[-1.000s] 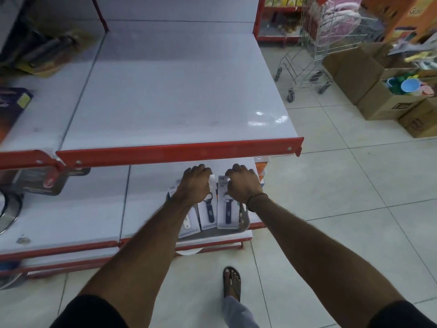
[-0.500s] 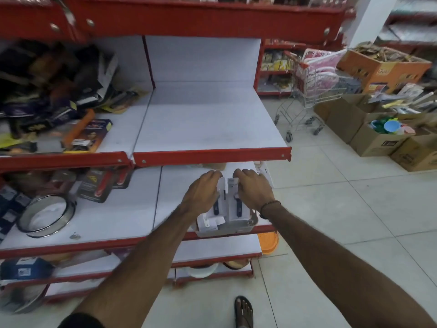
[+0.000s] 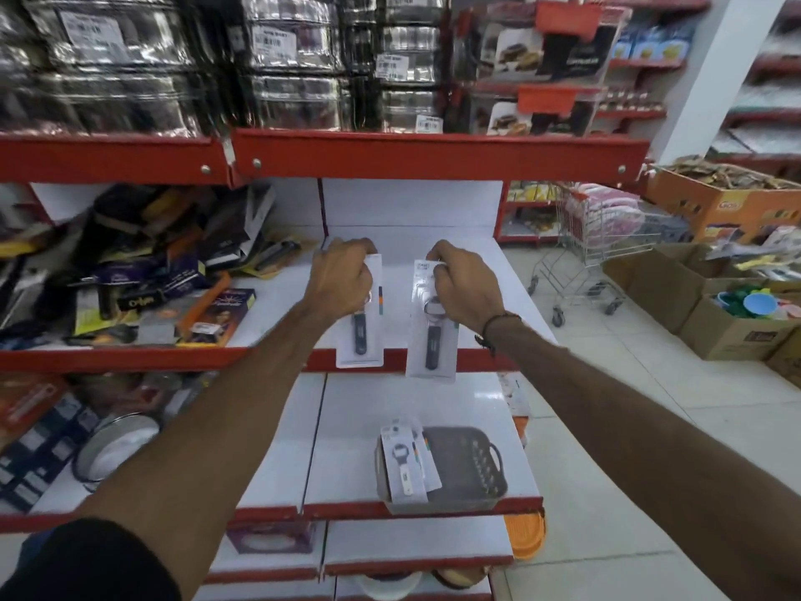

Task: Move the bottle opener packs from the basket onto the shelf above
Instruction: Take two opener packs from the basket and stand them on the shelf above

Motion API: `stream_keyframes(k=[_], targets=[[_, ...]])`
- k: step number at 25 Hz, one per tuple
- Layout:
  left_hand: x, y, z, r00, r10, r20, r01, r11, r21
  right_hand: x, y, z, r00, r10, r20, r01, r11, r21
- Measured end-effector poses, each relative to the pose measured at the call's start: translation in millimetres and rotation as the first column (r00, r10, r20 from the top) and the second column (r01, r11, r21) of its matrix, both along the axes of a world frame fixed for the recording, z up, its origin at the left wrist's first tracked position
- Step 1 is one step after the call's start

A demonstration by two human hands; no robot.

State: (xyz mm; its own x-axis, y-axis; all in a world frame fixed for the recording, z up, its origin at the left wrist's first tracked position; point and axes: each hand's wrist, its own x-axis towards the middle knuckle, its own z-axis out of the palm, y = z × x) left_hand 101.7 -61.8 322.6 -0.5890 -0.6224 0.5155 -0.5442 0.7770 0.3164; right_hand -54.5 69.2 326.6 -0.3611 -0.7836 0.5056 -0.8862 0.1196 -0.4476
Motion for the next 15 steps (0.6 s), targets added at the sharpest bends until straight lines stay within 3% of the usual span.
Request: stream_keyframes(k=[7,13,15], targets=[[-29.0,-75.4,-11.8,0.991,0.113,0.076,-0.117,0.992,0.053,-31.0,-87.8,0.1,0.988,-0.031,0.154,0.016,0.995,0.101],[-39.0,-88.4,-61.1,0.956,0.130,0.262,-0.183,0.965,0.187,-28.4,-126.7,-49.6,0.993,0.017,0.118,-0.052,0.951,0.306],[-37.8,-91.3,-66.4,0.959,0.120,0.256,-0.173,0.966,0.194,-22.7,-131.4,-58.3,0.993,0.022,0.118,-0.060,0.942,0.330]])
